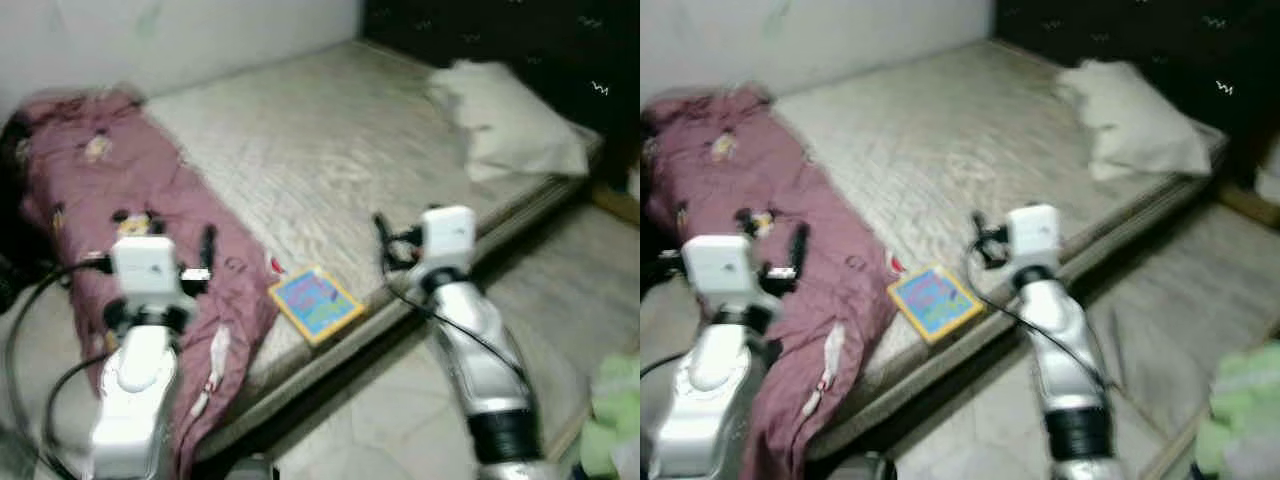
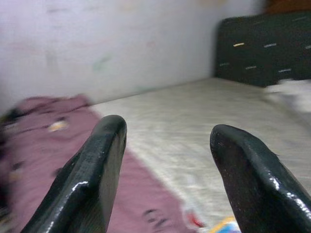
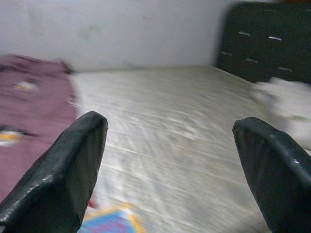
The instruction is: Clean up the room
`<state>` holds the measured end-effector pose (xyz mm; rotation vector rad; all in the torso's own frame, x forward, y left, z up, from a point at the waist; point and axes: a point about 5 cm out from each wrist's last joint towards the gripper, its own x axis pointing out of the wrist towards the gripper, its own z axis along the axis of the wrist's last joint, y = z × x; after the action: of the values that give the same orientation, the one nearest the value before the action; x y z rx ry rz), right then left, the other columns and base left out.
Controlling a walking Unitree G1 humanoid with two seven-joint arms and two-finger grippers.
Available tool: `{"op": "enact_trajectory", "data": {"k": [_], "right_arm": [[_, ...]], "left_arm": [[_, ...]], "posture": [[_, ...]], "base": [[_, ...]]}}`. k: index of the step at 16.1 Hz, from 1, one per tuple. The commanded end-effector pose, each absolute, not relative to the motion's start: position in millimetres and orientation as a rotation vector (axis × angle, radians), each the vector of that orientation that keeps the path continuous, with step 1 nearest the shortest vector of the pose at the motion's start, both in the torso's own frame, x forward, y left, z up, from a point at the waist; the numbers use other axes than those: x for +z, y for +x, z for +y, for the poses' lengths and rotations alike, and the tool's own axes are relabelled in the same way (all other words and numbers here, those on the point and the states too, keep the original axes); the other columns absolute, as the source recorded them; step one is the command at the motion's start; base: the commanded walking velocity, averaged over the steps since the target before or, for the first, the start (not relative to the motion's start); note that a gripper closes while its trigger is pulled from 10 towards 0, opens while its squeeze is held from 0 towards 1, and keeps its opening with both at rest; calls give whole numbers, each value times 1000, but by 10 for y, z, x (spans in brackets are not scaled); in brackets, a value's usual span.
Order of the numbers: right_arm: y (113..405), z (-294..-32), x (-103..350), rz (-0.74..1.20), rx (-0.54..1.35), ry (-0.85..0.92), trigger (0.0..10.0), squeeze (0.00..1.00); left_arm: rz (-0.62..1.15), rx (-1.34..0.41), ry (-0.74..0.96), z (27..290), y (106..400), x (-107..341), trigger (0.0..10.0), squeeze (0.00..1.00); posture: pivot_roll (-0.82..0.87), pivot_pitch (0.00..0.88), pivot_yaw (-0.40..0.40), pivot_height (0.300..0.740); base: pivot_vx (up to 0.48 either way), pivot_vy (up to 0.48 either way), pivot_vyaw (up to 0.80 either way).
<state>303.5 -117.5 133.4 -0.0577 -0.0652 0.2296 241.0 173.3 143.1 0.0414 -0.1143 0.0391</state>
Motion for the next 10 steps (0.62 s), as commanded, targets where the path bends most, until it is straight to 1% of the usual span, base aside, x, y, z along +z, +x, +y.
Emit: {"op": "enact_trajectory", "data": {"k": [1,10], "right_arm": [[3040,-1233,1349,-74,219,-64,10000,0],[3051,-1212,1347,-78,228,-53,10000,0]], "left_arm": [[-126,26,37,1702,2423,1460,10000,0],[-124,12,30,1710,2439,1464,10000,0]], "posture": [[65,0,4,740],[66,0,1,740]], "base": [[0,0,800],[0,0,800]]}}
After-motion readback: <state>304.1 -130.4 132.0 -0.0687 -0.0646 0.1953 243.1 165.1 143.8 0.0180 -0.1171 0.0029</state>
